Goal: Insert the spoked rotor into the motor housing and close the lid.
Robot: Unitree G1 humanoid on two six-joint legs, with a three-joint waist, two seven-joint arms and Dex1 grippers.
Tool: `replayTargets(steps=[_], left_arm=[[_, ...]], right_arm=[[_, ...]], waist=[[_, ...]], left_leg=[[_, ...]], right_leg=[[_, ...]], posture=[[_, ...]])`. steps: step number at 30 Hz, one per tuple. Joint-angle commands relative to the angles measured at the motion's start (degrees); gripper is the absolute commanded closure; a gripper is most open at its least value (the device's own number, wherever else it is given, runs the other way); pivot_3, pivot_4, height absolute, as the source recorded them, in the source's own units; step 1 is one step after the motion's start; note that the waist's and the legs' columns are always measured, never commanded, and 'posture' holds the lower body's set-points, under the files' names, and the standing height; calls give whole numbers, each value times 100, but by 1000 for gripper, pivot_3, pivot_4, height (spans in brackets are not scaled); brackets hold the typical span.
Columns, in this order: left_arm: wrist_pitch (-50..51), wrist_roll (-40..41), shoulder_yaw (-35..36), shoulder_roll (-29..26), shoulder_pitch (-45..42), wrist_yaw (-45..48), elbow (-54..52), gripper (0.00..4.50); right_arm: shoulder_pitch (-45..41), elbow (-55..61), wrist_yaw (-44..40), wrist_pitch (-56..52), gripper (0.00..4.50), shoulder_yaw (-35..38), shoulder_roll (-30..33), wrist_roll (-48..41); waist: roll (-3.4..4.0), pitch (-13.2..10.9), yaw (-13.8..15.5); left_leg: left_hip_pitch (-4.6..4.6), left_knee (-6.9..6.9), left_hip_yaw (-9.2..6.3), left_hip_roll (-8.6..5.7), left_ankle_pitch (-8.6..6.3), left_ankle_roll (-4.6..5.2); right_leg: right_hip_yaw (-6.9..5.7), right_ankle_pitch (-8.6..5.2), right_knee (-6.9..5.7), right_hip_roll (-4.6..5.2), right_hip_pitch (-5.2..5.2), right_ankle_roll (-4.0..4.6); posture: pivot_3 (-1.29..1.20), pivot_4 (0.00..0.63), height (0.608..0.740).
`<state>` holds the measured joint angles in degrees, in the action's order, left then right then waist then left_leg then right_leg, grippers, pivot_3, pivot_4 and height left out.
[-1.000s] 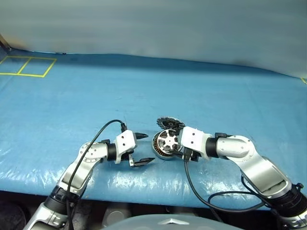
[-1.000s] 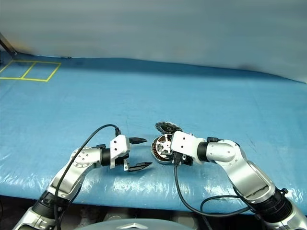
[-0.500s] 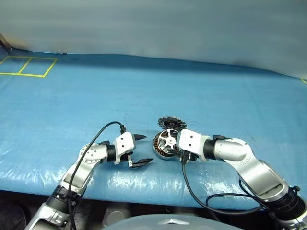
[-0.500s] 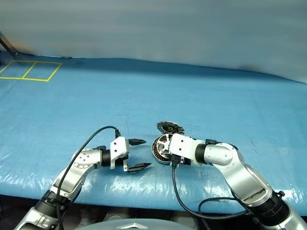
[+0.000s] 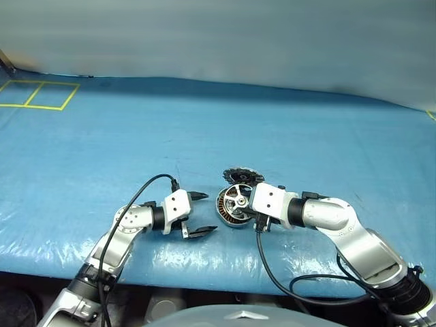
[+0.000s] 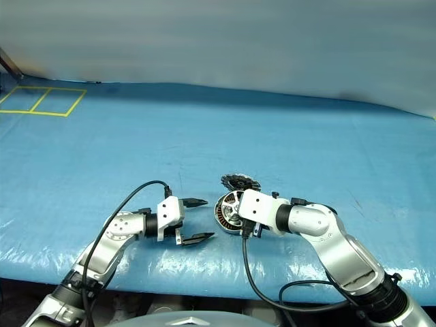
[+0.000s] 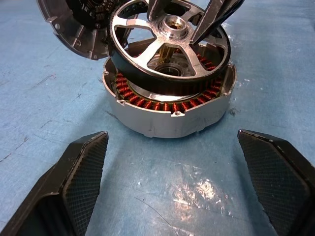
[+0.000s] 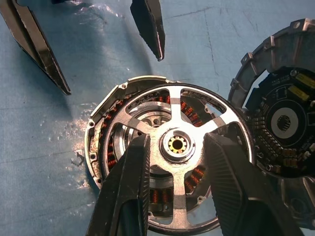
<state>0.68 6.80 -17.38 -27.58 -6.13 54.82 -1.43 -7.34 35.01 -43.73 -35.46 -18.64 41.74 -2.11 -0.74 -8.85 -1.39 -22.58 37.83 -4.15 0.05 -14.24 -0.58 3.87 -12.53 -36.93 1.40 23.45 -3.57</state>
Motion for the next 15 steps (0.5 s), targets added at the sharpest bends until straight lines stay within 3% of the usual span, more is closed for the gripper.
replayTargets(steps=[1,7,15], left_arm=[[-178,5,37,53,-48,-30,44,0],[-325,-31,47,73,-72,-30,259,0],[-104,-23,1,41,-48,-45,-21,0]], right_arm=[[139,247,-82,-192,3203,416,-345,-695],[266,357,62,-278,3203,1166,-649,-1360],[683,486,391,-326,3203,1444,-952,-1842]], waist=[[0,0,0],[5,-4,-7],[5,-4,-4]], left_leg=[[-1,-1,-1,0,0,0],[-2,0,0,0,0,0],[-2,-2,-1,0,0,0]], right_leg=[[-1,0,0,0,1,0],[1,1,-1,0,3,-1],[0,1,-2,0,3,-1]], posture=[[0,150,740],[0,150,740],[0,150,740]])
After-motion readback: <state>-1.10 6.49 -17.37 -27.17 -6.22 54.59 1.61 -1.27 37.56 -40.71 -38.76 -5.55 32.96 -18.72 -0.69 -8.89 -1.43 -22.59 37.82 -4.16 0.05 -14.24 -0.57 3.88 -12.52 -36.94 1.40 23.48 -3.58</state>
